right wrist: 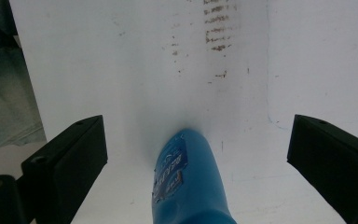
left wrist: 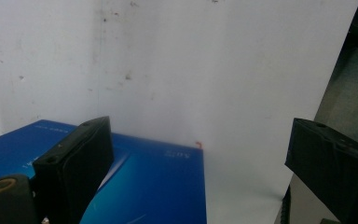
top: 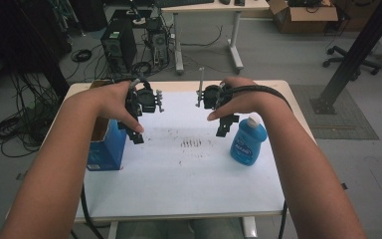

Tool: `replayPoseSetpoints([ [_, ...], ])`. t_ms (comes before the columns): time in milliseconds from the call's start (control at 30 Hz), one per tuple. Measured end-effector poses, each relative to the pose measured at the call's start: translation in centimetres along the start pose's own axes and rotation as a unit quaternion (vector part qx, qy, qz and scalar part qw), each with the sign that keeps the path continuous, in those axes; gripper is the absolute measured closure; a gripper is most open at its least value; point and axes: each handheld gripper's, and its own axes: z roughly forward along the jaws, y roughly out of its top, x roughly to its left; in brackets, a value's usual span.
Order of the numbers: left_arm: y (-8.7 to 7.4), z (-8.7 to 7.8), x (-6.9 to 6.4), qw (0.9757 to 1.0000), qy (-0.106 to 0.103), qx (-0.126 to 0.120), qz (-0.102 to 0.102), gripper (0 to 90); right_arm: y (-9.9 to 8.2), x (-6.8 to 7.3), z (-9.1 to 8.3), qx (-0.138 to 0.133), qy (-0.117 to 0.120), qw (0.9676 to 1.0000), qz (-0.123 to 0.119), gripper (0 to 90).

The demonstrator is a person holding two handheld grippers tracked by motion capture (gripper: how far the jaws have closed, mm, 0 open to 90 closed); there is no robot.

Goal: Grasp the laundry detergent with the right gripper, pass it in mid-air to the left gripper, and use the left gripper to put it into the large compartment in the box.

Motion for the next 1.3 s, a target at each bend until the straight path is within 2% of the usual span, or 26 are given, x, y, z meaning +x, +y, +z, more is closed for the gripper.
replayPoseSetpoints([
  [267, -0.1, 0.1, 0.2, 1.0000, -0.002, -0.002, 0.000, 7.8, -0.3, -0.2, -0.6, -0.011, -0.009, 0.9999, 0.004, 4.6],
  [567, -0.3, -0.1, 0.1, 1.0000, 0.005, -0.003, -0.003, 7.9, -1.1, 0.4, -2.1, -0.039, -0.020, 0.9989, 0.012, 4.5],
  [767, -0.4, -0.2, -0.1, 1.0000, 0.005, -0.001, -0.005, 8.0, -2.6, 1.1, -3.3, -0.059, -0.034, 0.9974, 0.024, 4.6],
  [1300, -0.1, -0.1, -0.3, 1.0000, 0.004, 0.002, 0.000, 8.2, -6.8, 2.6, -5.2, -0.077, -0.057, 0.9942, 0.048, 4.2],
])
